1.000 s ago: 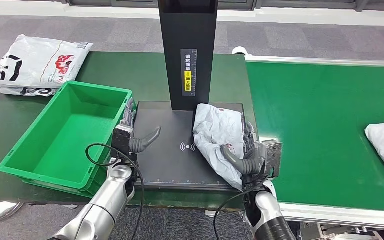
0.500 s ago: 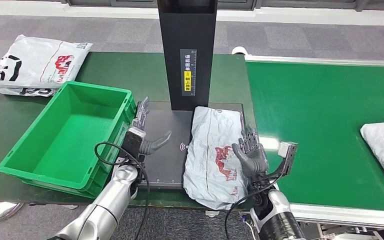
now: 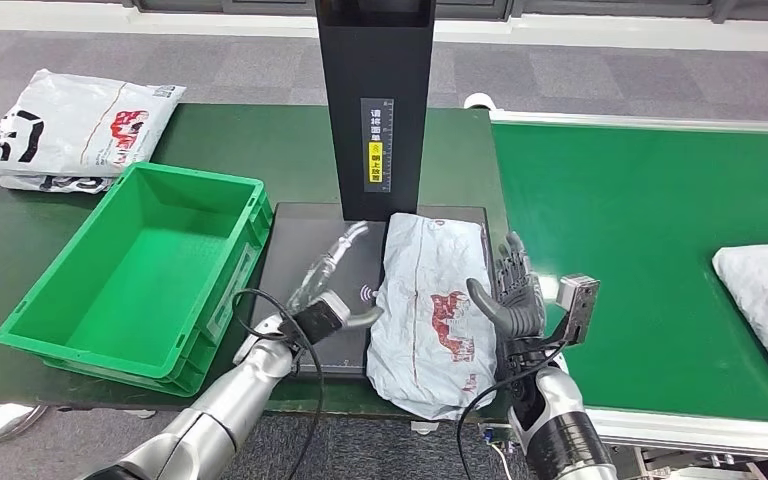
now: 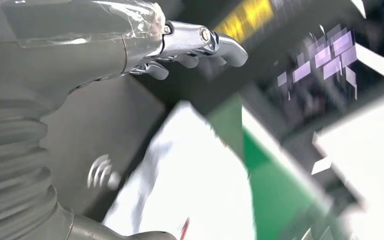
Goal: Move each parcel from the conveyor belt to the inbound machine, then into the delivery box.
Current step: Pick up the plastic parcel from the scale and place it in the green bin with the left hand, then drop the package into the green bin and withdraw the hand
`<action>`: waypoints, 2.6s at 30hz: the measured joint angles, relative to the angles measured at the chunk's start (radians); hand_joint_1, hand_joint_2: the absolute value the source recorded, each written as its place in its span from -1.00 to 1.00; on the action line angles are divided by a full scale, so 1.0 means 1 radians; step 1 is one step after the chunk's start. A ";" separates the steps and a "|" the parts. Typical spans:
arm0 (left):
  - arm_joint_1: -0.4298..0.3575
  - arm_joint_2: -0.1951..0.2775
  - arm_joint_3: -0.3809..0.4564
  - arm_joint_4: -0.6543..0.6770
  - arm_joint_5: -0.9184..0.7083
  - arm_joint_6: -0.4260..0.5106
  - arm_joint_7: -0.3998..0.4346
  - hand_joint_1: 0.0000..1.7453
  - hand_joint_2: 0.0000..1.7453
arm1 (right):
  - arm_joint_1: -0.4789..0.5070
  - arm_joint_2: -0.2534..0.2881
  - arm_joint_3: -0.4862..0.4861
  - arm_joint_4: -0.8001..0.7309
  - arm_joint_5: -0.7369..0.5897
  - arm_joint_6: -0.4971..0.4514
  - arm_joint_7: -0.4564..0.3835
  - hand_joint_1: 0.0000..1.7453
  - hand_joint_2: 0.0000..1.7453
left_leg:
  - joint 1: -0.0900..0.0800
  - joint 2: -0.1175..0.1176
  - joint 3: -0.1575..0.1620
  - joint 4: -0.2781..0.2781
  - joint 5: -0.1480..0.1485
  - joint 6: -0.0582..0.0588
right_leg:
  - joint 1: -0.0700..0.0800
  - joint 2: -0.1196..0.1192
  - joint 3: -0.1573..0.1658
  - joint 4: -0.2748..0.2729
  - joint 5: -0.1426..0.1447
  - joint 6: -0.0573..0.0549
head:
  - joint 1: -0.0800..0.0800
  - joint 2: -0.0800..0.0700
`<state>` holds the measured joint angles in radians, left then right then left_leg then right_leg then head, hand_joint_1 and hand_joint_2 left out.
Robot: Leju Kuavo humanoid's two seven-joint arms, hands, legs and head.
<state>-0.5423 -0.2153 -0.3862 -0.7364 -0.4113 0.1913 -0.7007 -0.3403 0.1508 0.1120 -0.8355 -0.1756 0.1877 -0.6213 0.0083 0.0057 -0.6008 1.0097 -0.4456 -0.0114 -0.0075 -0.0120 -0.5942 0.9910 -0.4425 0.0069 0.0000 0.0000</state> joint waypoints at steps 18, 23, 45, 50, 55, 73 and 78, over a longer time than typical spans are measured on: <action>-0.098 -0.012 -0.195 0.215 -0.367 -0.053 0.209 1.00 1.00 | 0.075 -0.001 -0.114 -0.296 0.127 -0.229 0.023 -1.00 1.00 | 0.000 0.000 0.000 0.000 0.000 0.000 | 0.000 0.000 0.000 0.000 0.000 0.000 | 0.000 0.000; -0.127 -0.017 -0.207 0.255 -0.347 -0.084 0.211 1.00 1.00 | 0.074 -0.001 -0.118 -0.296 0.143 -0.220 0.018 -1.00 1.00 | 0.000 0.000 0.001 0.000 0.000 0.000 | 0.000 0.000 0.001 0.000 0.000 0.000 | 0.000 0.000; -0.139 -0.008 -0.079 0.167 -0.098 0.044 0.163 1.00 1.00 | 0.064 -0.001 -0.118 -0.284 0.116 -0.209 0.004 -1.00 1.00 | 0.000 0.000 0.001 0.000 0.000 0.000 | 0.000 0.000 0.002 0.001 0.000 0.000 | 0.000 0.000; -0.108 0.040 0.063 -0.039 -0.134 0.280 0.232 1.00 1.00 | 0.066 -0.001 -0.119 -0.272 0.098 -0.210 0.004 -1.00 1.00 | 0.000 0.000 0.001 0.000 0.000 0.000 | 0.000 0.001 0.001 0.002 0.000 0.000 | 0.000 0.000; -0.041 0.105 0.199 -0.234 -0.335 0.482 0.316 1.00 1.00 | 0.093 -0.002 -0.118 -0.273 0.097 -0.210 0.015 -1.00 1.00 | 0.000 0.001 0.001 -0.001 0.000 -0.001 | 0.000 0.001 0.000 0.003 -0.001 -0.002 | 0.000 0.000; 0.091 0.061 1.012 -0.636 -0.951 0.504 0.219 1.00 1.00 | 0.111 -0.012 -0.118 -0.272 0.106 -0.210 0.054 -1.00 1.00 | 0.001 0.005 -0.001 -0.001 -0.001 -0.003 | 0.001 0.005 -0.004 0.004 -0.002 -0.003 | 0.000 0.000; 0.138 0.090 1.047 -0.653 -1.082 0.504 0.434 1.00 1.00 | 0.128 -0.016 -0.118 -0.279 0.103 -0.211 0.068 -1.00 1.00 | 0.001 0.005 0.000 -0.001 -0.002 -0.004 | 0.001 0.005 -0.005 0.004 -0.003 -0.004 | 0.000 0.000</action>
<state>-0.4039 -0.1249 0.6607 -1.3895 -1.4933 0.6955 -0.2667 -0.2127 0.1345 -0.0065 -1.1149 -0.0726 -0.0230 -0.5529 0.0089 0.0107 -0.6010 1.0090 -0.4475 -0.0152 -0.0069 -0.0070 -0.5991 0.9949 -0.4455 0.0028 0.0000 0.0000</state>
